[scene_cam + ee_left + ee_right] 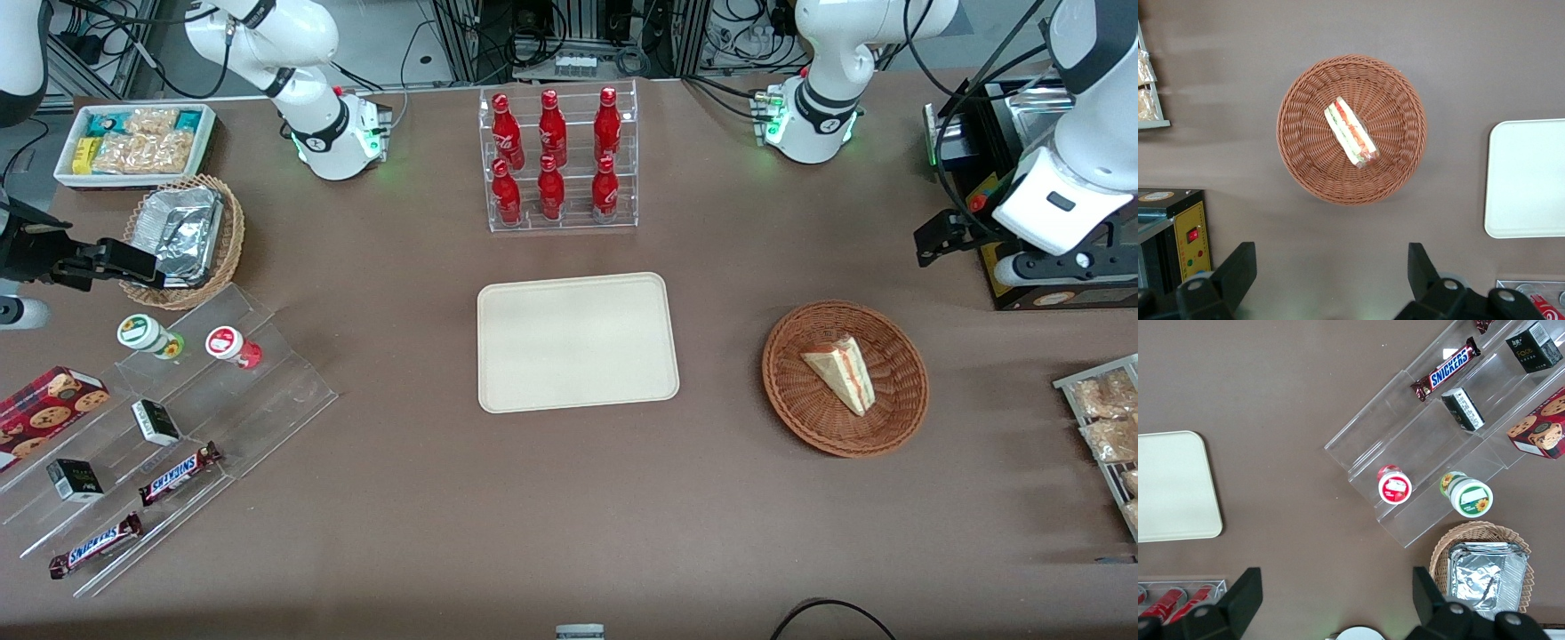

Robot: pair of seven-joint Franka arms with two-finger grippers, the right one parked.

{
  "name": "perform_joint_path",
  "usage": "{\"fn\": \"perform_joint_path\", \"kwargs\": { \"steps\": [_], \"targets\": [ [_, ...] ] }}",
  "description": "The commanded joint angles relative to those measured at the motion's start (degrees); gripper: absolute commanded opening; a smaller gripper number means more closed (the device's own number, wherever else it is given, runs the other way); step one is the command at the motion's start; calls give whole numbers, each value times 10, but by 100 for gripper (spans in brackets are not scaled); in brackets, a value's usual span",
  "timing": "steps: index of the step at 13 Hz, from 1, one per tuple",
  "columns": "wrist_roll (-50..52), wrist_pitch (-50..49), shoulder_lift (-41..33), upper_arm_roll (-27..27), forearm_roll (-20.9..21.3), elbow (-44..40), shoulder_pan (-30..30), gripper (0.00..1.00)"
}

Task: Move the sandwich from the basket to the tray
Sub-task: 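Lower the open left gripper over the sandwich in the wicker basket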

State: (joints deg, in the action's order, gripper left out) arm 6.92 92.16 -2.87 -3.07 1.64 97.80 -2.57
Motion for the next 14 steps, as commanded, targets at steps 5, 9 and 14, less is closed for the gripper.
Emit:
{"fn": "perform_joint_path", "kwargs": {
  "steps": [5,9,14],
  "targets": [
    [-38,0,9,-4,-9,-17,10,100],
    [-34,65,49,-4,-6,21,12,100],
    [27,215,92,-4,-1,118,10,100]
  ]
}}
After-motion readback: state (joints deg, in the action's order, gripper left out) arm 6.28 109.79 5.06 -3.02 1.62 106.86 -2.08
